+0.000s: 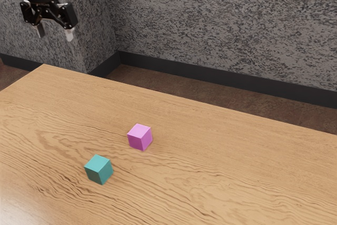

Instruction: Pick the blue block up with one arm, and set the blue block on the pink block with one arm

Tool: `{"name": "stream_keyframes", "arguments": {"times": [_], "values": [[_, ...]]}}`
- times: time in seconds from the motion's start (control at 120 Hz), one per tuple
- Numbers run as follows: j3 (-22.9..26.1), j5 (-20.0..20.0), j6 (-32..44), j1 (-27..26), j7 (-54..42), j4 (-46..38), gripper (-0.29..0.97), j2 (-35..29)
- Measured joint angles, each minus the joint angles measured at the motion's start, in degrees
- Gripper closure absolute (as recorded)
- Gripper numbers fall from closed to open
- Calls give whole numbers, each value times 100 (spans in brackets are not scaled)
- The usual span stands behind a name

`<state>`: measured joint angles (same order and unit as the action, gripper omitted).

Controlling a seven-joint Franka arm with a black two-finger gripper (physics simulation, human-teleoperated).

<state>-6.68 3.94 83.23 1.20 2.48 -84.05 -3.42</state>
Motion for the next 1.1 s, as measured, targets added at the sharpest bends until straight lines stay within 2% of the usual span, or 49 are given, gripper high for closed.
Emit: {"name": "stream_keyframes", "arguments": {"times": [0.142, 0.183, 0.225, 0.292, 0.392, 0.533, 0.617, 0.675, 0.742, 0.817, 0.9, 0.942, 1.1], "values": [[-14, -42, -17, 60, 21, 50, 0, -2], [113, -10, -146, 170, 29, 865, 0, -15], [475, 105, -272, 394, 36, 1629, 0, -45], [972, 257, -424, 270, 46, 2133, 0, -65], [1274, 379, -579, -203, 53, 2299, 0, -147], [1429, 421, -698, -12, 33, 2311, 0, -174], [1425, 436, -736, -13, 27, 2220, 0, 124], [1257, 437, -662, -138, 21, 1699, 0, 252], [1230, 440, -372, -43, 18, 660, 0, -100], [1216, 371, 305, 21, 17, -1271, 0, -936], [1001, -65, 943, 14, 46, -2922, 0, -1477], [919, -187, 1168, 22, 54, -3381, 0, -1547], [867, 65, 2310, 23, -110, -4219, 0, -1025]]}}
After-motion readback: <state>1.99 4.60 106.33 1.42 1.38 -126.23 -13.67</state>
